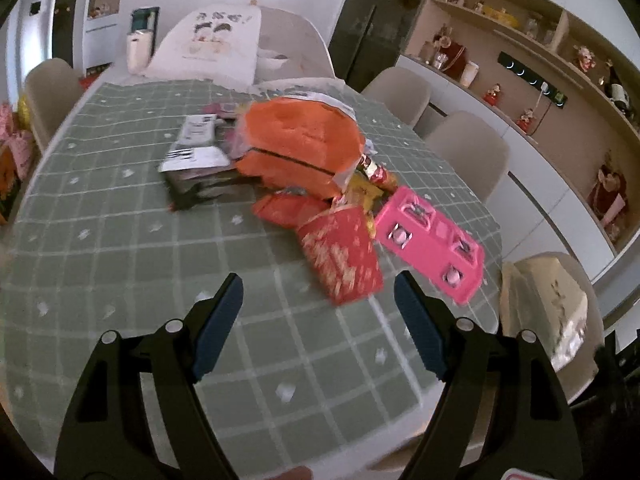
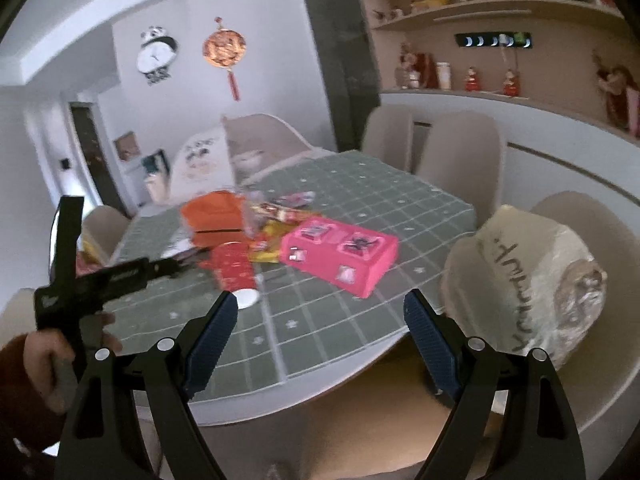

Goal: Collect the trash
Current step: 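Grasp the red paper cup with the left tool, then lift the red cup with the left tool while the right tool grasps the red wrapper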

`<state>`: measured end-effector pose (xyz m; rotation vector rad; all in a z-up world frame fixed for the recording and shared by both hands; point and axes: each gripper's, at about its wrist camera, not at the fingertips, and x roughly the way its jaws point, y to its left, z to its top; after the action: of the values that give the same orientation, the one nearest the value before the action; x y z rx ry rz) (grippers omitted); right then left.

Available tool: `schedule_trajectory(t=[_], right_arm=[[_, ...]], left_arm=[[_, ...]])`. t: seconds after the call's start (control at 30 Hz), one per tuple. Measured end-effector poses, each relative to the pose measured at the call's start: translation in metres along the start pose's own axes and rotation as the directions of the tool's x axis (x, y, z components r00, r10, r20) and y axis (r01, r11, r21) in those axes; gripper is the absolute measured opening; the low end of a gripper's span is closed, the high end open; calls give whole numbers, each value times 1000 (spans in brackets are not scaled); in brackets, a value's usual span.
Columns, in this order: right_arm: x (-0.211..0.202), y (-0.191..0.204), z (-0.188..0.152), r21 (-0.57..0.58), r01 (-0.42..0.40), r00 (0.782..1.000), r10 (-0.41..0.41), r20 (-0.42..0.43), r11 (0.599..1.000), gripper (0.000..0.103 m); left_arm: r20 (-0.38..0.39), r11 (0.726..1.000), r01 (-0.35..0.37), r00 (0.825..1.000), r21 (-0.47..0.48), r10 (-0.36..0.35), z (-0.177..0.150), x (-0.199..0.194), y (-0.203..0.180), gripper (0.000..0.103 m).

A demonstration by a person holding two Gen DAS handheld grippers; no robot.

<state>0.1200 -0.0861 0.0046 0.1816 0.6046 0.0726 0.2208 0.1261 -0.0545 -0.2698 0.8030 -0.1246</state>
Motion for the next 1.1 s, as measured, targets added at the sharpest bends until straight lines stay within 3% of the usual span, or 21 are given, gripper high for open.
schedule_trajectory(t=[0.1,0.23,0.37,0.5,0.67,0.83,0.97,1.1], right_arm=[[9,-7,3,9,55,998,-55,-29,998,81],[18,-15,7,8,98,993,-97,-63,995,81],[29,-17,9,20,126,989,-123,-83,992,81],[48,-10,10,6,132,985,-130,-116,991,81],[74,11,15,-40,111,983,-115,-145,993,81],[108,43,22,-99,52,981,-70,-182,994,81],[137,77,27,-163,-5,978,-29,-208,987,81],[178,117,31,-220,-82,966,23,-259,972,81]], left_arm=[[-35,1000,-2,999,5,2,14,42,-13,74],[-132,999,-39,991,-18,36,23,97,-19,65],[-168,998,-41,985,-53,32,27,116,-12,64],[-190,998,-22,982,-57,11,31,118,-5,64],[-239,994,70,967,-85,-89,33,114,16,60],[-249,990,128,958,-64,-140,41,83,45,55],[-221,994,108,970,-2,-106,52,44,84,55],[-253,996,83,963,-41,-91,55,25,131,55]])
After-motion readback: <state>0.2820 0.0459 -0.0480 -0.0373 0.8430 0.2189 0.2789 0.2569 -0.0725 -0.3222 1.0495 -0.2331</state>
